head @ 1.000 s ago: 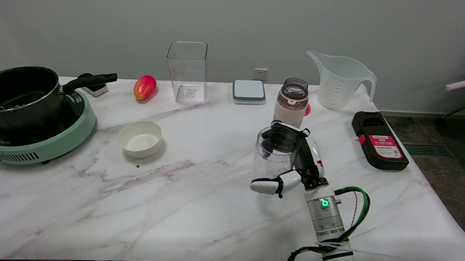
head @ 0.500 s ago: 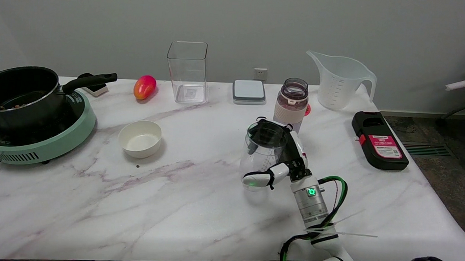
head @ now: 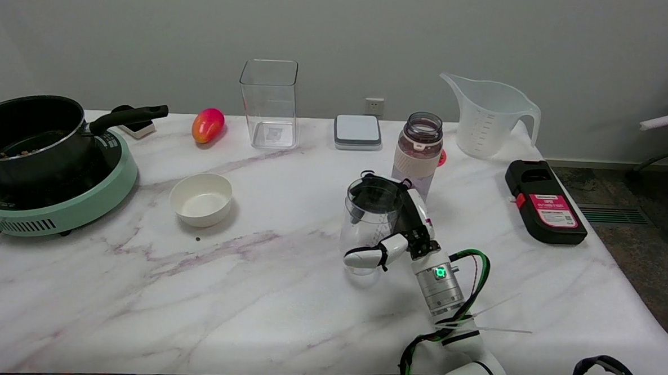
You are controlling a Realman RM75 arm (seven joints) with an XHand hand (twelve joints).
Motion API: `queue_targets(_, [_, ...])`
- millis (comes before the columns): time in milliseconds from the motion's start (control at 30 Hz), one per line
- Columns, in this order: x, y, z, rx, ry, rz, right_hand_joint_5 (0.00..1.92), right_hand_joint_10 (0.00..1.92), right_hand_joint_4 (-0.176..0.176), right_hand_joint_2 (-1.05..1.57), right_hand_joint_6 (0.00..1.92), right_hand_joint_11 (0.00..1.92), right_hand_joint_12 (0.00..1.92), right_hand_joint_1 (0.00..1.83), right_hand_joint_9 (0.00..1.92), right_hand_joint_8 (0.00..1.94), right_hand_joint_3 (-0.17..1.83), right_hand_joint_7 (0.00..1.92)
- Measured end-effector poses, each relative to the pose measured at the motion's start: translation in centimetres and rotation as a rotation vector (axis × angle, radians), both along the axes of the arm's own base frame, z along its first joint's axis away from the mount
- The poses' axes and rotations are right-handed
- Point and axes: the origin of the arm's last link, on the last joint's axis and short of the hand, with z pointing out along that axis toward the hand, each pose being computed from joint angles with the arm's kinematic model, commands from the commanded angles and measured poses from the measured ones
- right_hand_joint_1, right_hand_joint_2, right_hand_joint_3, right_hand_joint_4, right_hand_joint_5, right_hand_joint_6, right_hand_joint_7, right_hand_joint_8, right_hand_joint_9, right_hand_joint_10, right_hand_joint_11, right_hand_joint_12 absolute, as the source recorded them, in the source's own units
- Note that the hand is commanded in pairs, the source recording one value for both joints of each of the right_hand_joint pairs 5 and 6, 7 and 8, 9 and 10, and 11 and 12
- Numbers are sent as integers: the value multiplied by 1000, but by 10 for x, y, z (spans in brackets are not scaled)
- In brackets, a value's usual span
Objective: Place the measuring cup onto the table.
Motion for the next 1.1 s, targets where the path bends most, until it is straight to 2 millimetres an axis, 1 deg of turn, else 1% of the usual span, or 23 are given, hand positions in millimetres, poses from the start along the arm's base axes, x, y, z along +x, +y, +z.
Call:
queue_targets(200, [-3,-1,0,1,18,-3,1466,1650,0,1440,1466,1539,1539,1156,1650,1651,476,1651])
queue_targets(567, [-10,2,3,-8,43,-13,1476,1636,0,1425,1476,1539,1539,1150,1636,1661,509,1661])
queue_targets(633, [-11,3,3,-9,47,-15,1472,1625,0,1320,1472,1526,1526,1175,1625,1665,586,1665])
queue_targets(667, [-11,3,3,-9,48,-15,1467,1617,0,1233,1467,1513,1513,1192,1617,1669,658,1669])
queue_targets(733, [-12,4,3,-10,51,-16,1458,1612,0,1153,1458,1504,1504,1206,1612,1671,721,1671])
queue_targets(800, [-13,5,4,-11,53,-18,1439,1608,0,1008,1439,1477,1477,1222,1608,1675,846,1675])
queue_targets(900, [-14,6,3,-11,55,-20,1425,1608,0,914,1425,1435,1435,1223,1608,1674,902,1674])
queue_targets(1000, [-15,8,4,-12,57,-22,1399,1600,0,776,1399,1388,1388,1227,1600,1671,1004,1671])
queue_targets(1100, [-16,9,4,-13,58,-24,1328,1588,0,557,1328,1354,1354,1246,1588,1653,1165,1653])
